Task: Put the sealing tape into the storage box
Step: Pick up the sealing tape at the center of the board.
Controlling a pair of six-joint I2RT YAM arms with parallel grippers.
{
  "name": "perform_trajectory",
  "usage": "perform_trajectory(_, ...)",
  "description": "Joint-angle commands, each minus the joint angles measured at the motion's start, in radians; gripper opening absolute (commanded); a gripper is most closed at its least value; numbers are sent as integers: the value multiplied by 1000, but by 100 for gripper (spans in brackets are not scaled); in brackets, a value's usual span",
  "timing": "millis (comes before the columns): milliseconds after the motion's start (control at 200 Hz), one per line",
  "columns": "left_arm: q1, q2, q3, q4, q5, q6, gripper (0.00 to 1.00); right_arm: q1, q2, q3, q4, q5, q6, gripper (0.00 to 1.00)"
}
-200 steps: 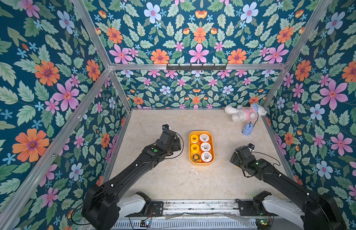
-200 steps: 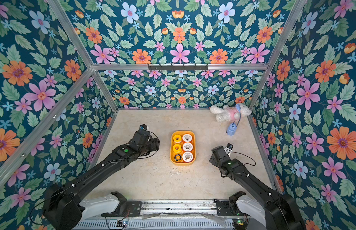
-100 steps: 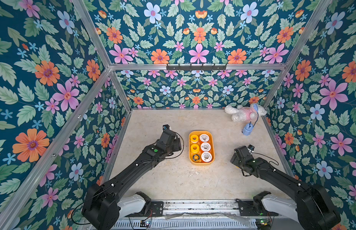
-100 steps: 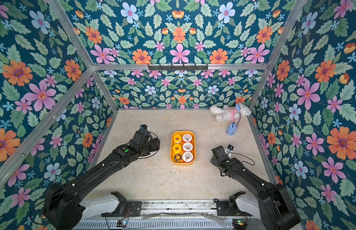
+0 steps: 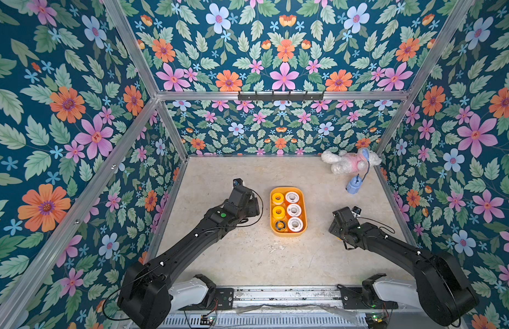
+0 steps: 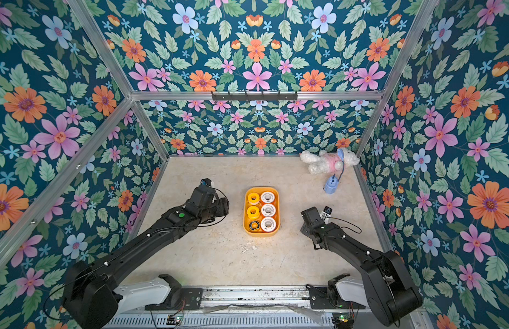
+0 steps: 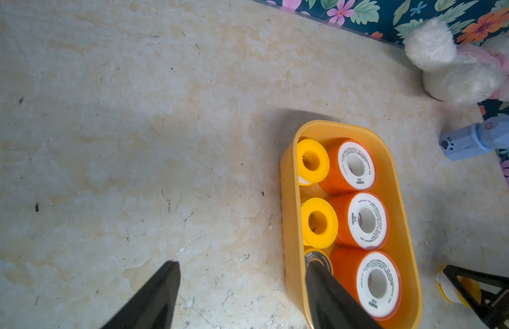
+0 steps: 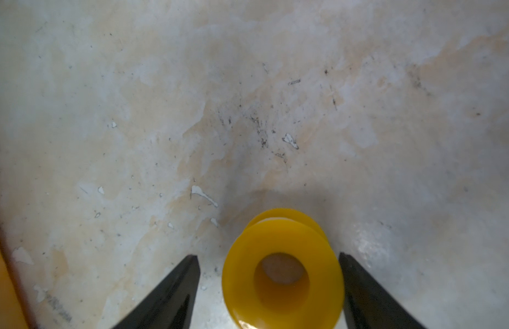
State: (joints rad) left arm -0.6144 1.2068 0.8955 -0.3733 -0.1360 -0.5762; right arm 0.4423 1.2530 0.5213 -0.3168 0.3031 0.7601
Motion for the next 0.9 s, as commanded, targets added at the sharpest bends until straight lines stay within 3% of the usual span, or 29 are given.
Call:
perform_trajectory(0,1,2,-1,23,-8,-6,76,1,13,3,5,3,-10,76)
perform_trajectory(385,1,2,-2,22,-12,-5,76,1,-15,14,-13,-10,-38,59)
perform_trajectory(570,1,0,-1,22,-13,-6,76,1,-80,36,-29,-47,-78,58)
perform_trajectory(720,0,2,0,24,-11,-8,76,0,-135,59,-5,-125,-113,59)
perform_trajectory(895,1,1,2,26,-12,-10,76,0,-164,75,99,-300,-142,60)
